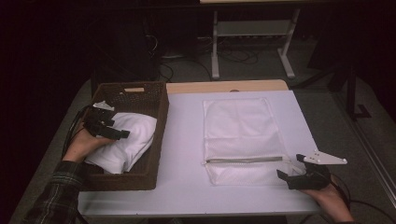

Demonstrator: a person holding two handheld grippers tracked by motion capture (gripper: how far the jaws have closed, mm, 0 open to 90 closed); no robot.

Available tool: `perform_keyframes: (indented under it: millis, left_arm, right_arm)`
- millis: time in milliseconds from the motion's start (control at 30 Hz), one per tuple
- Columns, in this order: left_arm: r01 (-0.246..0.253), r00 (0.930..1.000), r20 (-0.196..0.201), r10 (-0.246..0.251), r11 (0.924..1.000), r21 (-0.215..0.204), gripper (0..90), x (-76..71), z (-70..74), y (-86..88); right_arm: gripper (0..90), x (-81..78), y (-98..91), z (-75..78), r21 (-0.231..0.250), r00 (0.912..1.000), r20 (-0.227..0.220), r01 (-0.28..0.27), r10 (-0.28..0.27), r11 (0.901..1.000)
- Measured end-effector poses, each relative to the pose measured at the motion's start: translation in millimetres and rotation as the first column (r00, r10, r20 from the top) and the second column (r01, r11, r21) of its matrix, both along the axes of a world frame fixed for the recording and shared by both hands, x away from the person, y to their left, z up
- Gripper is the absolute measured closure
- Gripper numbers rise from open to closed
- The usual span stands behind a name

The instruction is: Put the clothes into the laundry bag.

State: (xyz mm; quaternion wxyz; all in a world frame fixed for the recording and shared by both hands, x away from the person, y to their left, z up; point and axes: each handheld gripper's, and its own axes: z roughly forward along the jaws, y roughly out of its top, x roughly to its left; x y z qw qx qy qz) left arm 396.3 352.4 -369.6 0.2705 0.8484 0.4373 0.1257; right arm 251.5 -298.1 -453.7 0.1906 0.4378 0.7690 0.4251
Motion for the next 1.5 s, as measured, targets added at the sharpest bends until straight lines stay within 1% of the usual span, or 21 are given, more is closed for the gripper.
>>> perform_keyframes:
  millis: [67, 167, 300, 367, 400, 433, 467, 533, 633, 667, 700, 733, 867, 900, 967, 1100, 1367, 1400, 1433, 1467, 1500]
  left_arm:
    - [-0.003, 1.0000, -0.006, 0.003, 1.0000, 0.001, 11.1, 0.5, -2.2, 0.9]
    - [0.016, 0.9992, -0.038, -0.016, 0.9999, 0.003, 11.0, 1.0, -9.4, 1.3]
    - [0.027, 0.9988, -0.042, -0.027, 0.9996, 0.010, 11.0, 1.2, -13.2, -0.7]
    - [0.050, 0.9972, -0.057, -0.048, 0.9981, 0.037, 10.9, 0.2, -17.5, -5.5]
    - [0.050, 0.9972, -0.057, -0.048, 0.9981, 0.037, 10.9, 0.2, -17.5, -5.5]
    - [0.056, 0.9967, -0.061, -0.053, 0.9973, 0.048, 10.9, -0.2, -18.3, -7.1]
    - [0.060, 0.9960, -0.070, -0.057, 0.9967, 0.055, 10.9, -0.7, -19.2, -8.7]
    - [0.071, 0.9922, -0.107, -0.065, 0.9957, 0.059, 10.9, -1.0, -22.7, -11.1]
    - [0.081, 0.9866, -0.149, -0.066, 0.9922, 0.095, 10.5, -1.0, -29.3, -12.6]
    - [0.079, 0.9859, -0.155, -0.062, 0.9911, 0.107, 10.3, -0.7, -31.6, -13.2]
    - [0.079, 0.9827, -0.176, -0.059, 0.9908, 0.110, 9.9, 0.0, -35.2, -14.6]
    - [0.079, 0.9818, -0.181, -0.058, 0.9905, 0.113, 9.9, 0.3, -35.4, -15.2]
    - [0.074, 0.9814, -0.185, -0.052, 0.9909, 0.112, 9.9, 0.3, -37.5, -16.8]
    - [0.075, 0.9818, -0.183, -0.050, 0.9887, 0.130, 9.8, 0.6, -38.9, -18.8]
    - [0.073, 0.9818, -0.184, -0.047, 0.9875, 0.139, 9.8, 0.7, -39.1, -20.2]
    - [0.063, 0.9842, -0.175, -0.027, 0.9775, 0.201, 9.6, -0.4, -40.7, -29.8]
    - [0.070, 0.9819, -0.186, -0.033, 0.9790, 0.192, 10.9, 0.5, -40.7, -28.9]
    - [0.072, 0.9811, -0.190, -0.036, 0.9799, 0.186, 12.9, 0.7, -40.1, -28.3]
    - [0.074, 0.9801, -0.195, -0.039, 0.9816, 0.176, 19.7, 0.7, -39.4, -27.5]
    - [0.069, 0.9798, -0.197, -0.035, 0.9836, 0.167, 23.2, 0.8, -37.5, -25.9]
    - [0.069, 0.9798, -0.197, -0.035, 0.9836, 0.167, 27.3, 0.8, -37.5, -25.9]
  right_arm:
    - [0.0, 0.0, 0.0, -0.1, 0.001, 1.0000, -0.001, 0.000, 0.000, 1.0000]
    - [0.0, 0.1, 0.3, -0.2, 0.000, 1.0000, -0.001, -0.001, 0.001, 1.0000]
    - [0.0, 0.1, 0.5, -0.2, -0.001, 1.0000, -0.001, -0.002, 0.002, 1.0000]
    - [0.0, 0.0, 0.3, -0.2, 0.000, 1.0000, -0.001, -0.001, 0.001, 1.0000]
    - [0.0, 0.0, 0.2, -0.1, 0.000, 1.0000, -0.001, -0.001, 0.001, 1.0000]
    - [0.0, 0.0, 0.2, -0.1, 0.000, 1.0000, -0.001, -0.001, 0.001, 1.0000]
    - [0.0, -0.1, 0.2, 0.0, 0.000, 1.0000, 0.000, -0.001, 0.001, 1.0000]
    - [0.0, -0.1, 0.2, -0.1, -0.001, 1.0000, 0.000, -0.001, 0.001, 1.0000]
    - [0.0, -0.4, 0.5, -0.1, -0.001, 1.0000, -0.001, -0.003, 0.003, 1.0000]
    - [0.0, -0.6, 0.5, 0.0, 0.000, 1.0000, 0.000, -0.003, 0.003, 1.0000]
    - [0.0, -0.4, 0.4, 0.0, -0.001, 1.0000, 0.000, -0.003, 0.003, 1.0000]
    - [0.0, -0.4, 0.4, 0.0, 0.000, 1.0000, 0.000, -0.003, 0.003, 1.0000]
    - [0.0, -0.5, 0.8, -0.1, -0.001, 1.0000, -0.001, -0.006, 0.006, 1.0000]
    - [0.0, -0.1, 1.2, -0.3, -0.004, 1.0000, -0.002, -0.008, 0.008, 1.0000]
    - [0.0, 0.0, 1.4, -0.3, -0.005, 1.0000, -0.002, -0.009, 0.009, 0.9999]
    - [0.0, 0.4, 3.2, -0.1, -0.003, 0.9999, -0.001, -0.013, 0.013, 0.9999]
    - [0.0, 1.2, 3.6, -0.2, -0.005, 0.9999, -0.001, -0.013, 0.013, 0.9999]
    - [0.0, 1.2, 3.5, -0.2, -0.004, 0.9999, 0.000, -0.013, 0.013, 0.9999]
    - [0.0, 1.1, 3.2, -0.1, -0.003, 0.9999, -0.001, -0.012, 0.012, 0.9999]
    - [0.0, 1.1, 3.1, 0.0, -0.003, 0.9999, 0.000, -0.012, 0.012, 0.9999]
    - [0.0, 1.1, 3.1, 0.0, -0.003, 0.9999, 0.000, -0.012, 0.012, 0.9999]
